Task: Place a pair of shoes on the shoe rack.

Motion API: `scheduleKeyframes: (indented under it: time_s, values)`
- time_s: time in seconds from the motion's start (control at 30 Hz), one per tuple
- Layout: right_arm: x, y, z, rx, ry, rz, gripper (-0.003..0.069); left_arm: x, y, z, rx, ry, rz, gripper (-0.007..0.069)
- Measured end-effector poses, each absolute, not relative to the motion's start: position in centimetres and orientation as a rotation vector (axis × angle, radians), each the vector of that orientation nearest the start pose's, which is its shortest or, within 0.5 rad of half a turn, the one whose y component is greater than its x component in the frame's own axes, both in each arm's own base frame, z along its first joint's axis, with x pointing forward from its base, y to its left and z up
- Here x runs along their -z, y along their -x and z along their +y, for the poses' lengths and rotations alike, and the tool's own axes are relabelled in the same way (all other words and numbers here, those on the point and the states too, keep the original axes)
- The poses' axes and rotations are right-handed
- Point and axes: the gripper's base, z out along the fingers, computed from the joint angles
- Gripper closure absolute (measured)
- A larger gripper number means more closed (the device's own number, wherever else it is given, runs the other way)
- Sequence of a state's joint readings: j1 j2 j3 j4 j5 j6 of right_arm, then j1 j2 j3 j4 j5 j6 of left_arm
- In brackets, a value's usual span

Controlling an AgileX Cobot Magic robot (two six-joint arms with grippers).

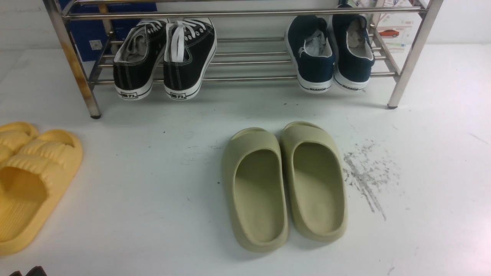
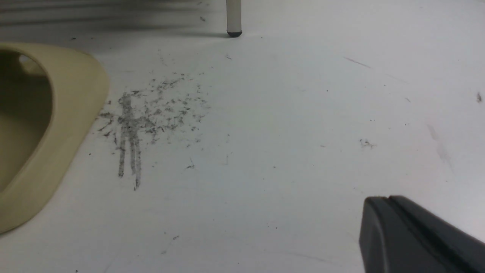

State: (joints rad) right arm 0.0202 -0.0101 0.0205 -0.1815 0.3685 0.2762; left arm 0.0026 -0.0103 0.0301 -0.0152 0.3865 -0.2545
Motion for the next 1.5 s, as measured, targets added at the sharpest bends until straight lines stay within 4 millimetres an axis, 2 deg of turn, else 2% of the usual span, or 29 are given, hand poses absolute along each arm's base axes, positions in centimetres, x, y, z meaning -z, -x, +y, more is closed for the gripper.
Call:
scheduleKeyframes:
  time_s: [0.27, 1.5]
  values:
    - [-17.38, -5.24, -0.28, -0.094, -0.171, 1.862, 0.0662, -16.89, -5.23, -0.04, 0.187, 0.252, 1.878, 0.0386]
    - [-17.37, -5.23, -0.27, -0.097, -0.174, 1.863, 0.0643, -16.89, -5.23, -0.04, 0.187, 0.252, 1.878, 0.0386]
